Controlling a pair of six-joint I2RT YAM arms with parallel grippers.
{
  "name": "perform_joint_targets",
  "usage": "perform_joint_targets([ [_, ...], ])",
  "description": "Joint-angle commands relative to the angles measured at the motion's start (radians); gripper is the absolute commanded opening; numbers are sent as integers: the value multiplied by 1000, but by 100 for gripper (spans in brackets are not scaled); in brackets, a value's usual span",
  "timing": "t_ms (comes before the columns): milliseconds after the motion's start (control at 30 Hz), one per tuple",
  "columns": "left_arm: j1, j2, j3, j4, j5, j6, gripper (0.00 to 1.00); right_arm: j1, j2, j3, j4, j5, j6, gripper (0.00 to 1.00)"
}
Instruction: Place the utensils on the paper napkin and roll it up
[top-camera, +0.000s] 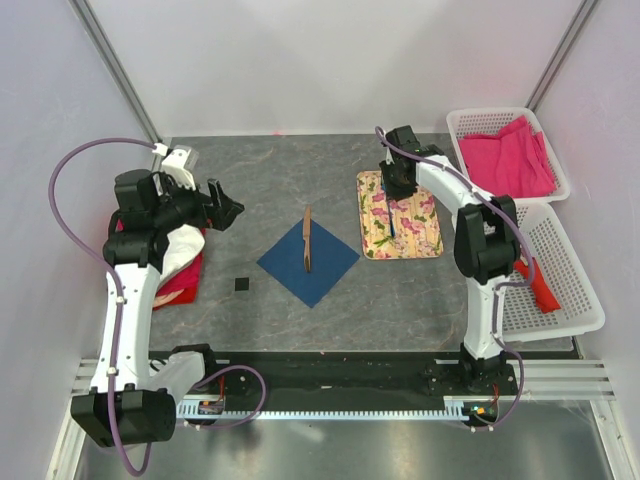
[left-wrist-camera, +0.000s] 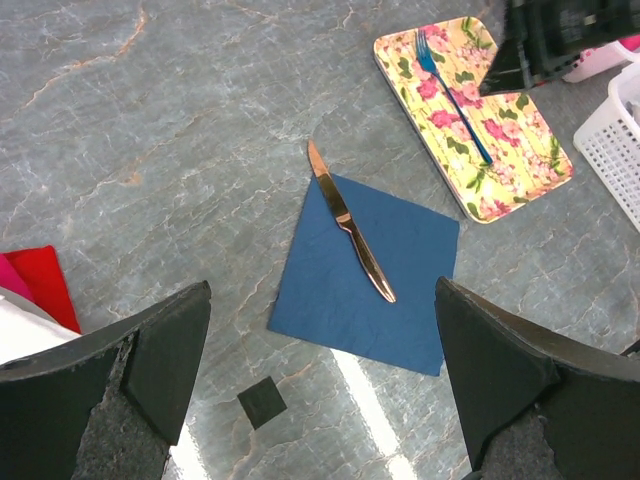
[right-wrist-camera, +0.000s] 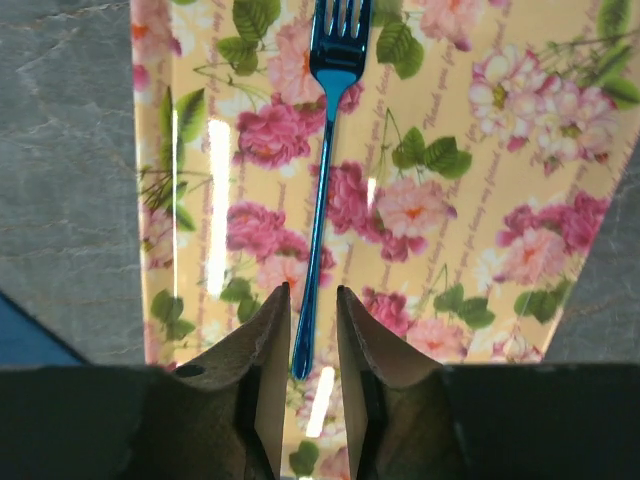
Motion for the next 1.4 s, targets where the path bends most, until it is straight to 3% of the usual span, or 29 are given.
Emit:
perform_joint_targets([
  [0,4,-19,-12,44,17,-25,100,-6,67,108,-1,35,-47,31],
  [667,5,2,-50,54,0,-14,100,-6,241,196,16,30,-77,29],
  [767,4,4,-55,54,-8,-17,100,-6,236,182,24,19,-76,15],
  [800,5,4,-56,54,-11,-17,100,-6,233,174,29,13,-70,2],
  [1100,5,-2,-56,49,-30,-24,100,6,8,69,88,-47,123,0],
  [1233,5,2,-53,49,-36,-31,100,29,-55,47,98,-59,248,0],
  [1367,4,7,-50,43,-40,-33,100,60,-67,29,110,-59,262,0],
])
